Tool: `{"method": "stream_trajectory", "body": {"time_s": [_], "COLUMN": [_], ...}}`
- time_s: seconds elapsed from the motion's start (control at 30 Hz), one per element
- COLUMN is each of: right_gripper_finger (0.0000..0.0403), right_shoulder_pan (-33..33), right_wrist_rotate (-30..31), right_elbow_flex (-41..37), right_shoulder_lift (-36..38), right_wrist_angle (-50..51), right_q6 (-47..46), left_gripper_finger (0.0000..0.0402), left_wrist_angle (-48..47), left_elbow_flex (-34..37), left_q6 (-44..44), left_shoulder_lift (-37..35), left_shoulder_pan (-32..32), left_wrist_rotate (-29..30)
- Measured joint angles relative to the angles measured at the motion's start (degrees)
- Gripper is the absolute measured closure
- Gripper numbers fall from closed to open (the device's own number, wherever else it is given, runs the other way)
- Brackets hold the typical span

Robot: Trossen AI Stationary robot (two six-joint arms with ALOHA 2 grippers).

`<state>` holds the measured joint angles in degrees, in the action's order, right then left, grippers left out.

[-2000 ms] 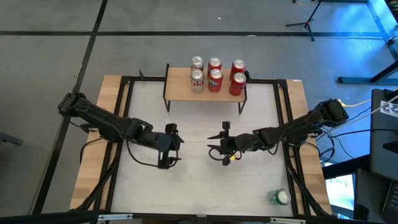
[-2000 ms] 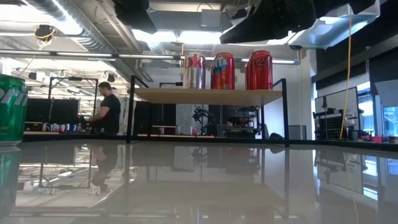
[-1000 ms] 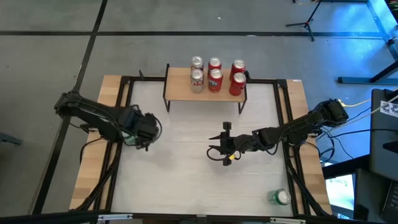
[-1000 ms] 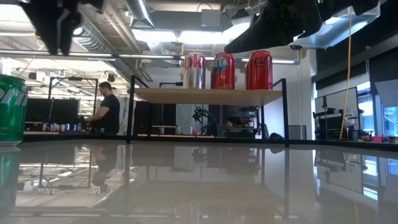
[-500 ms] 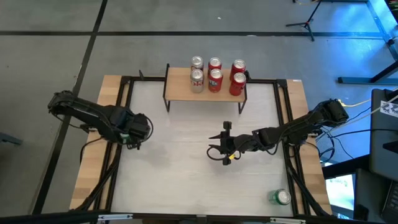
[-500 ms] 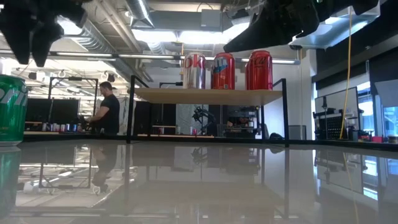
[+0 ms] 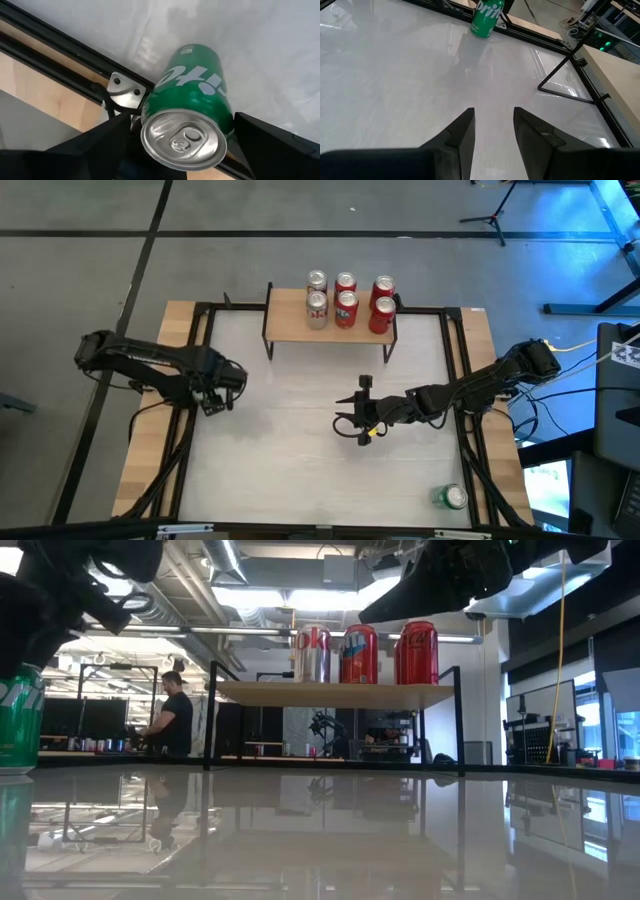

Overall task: Place canned beverage on shelf
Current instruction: Put the top green soda can on the shelf

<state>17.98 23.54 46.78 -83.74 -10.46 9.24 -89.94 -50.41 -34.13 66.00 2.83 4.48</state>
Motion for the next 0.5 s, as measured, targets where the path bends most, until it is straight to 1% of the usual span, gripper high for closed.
{"method": "stream_trajectory", "body": {"time_s": [0.17,0.3,0.5], "right_gripper_finger": [0.0269,0.0269,0.0269], "right_shoulder_pan": [0.0,0.0,-0.01], "right_wrist_rotate": [0.0,-0.01,0.0], "right_elbow_flex": [0.0,0.0,0.0], "right_shoulder_lift": [0.0,0.0,0.0], "right_wrist_angle": [0.0,0.0,-0.02], "right_q6": [0.01,0.01,0.01], "left_gripper_finger": [0.006,0.006,0.0079], "left_wrist_angle": [1.24,1.61,4.86], "left_elbow_flex": [1.5,4.45,4.33], "left_q6": [1.69,1.33,3.96], "left_shoulder_lift": [0.3,1.23,3.89], "left_shoulder_pan": [-1.31,-2.47,-1.73], "left_wrist_rotate": [-3.26,-5.81,-5.97]}}
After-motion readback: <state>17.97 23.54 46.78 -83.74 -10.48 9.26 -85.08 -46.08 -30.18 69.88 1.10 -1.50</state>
